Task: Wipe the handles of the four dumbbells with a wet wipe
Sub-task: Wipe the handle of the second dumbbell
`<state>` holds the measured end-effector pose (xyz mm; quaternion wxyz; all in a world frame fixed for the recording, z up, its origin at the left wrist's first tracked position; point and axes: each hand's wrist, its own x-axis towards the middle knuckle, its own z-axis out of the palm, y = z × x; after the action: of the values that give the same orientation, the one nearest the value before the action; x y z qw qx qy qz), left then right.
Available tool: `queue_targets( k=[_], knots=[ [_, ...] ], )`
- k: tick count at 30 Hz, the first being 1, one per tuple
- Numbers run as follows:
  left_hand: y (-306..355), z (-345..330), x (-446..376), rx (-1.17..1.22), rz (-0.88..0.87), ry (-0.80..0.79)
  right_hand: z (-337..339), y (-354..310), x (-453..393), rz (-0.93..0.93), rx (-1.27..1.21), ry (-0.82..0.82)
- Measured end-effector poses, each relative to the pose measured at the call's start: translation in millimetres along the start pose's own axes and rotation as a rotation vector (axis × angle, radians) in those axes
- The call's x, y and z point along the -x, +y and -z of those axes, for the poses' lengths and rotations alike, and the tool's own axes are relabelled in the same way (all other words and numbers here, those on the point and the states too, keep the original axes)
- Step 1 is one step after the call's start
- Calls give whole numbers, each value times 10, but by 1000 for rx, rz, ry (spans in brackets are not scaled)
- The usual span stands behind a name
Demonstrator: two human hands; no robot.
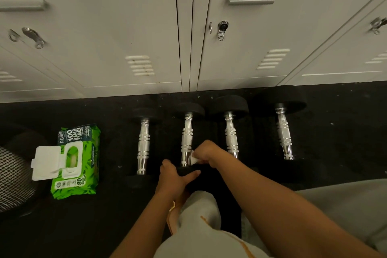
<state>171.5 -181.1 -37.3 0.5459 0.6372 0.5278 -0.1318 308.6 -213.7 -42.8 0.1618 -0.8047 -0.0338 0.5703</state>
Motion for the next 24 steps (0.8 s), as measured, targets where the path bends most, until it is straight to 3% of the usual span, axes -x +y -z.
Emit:
queue_targets(
  k=[24],
  knots=[
    [-15, -1, -20, 15, 5, 2, -82, 36, 51, 68, 7, 45]
  ],
)
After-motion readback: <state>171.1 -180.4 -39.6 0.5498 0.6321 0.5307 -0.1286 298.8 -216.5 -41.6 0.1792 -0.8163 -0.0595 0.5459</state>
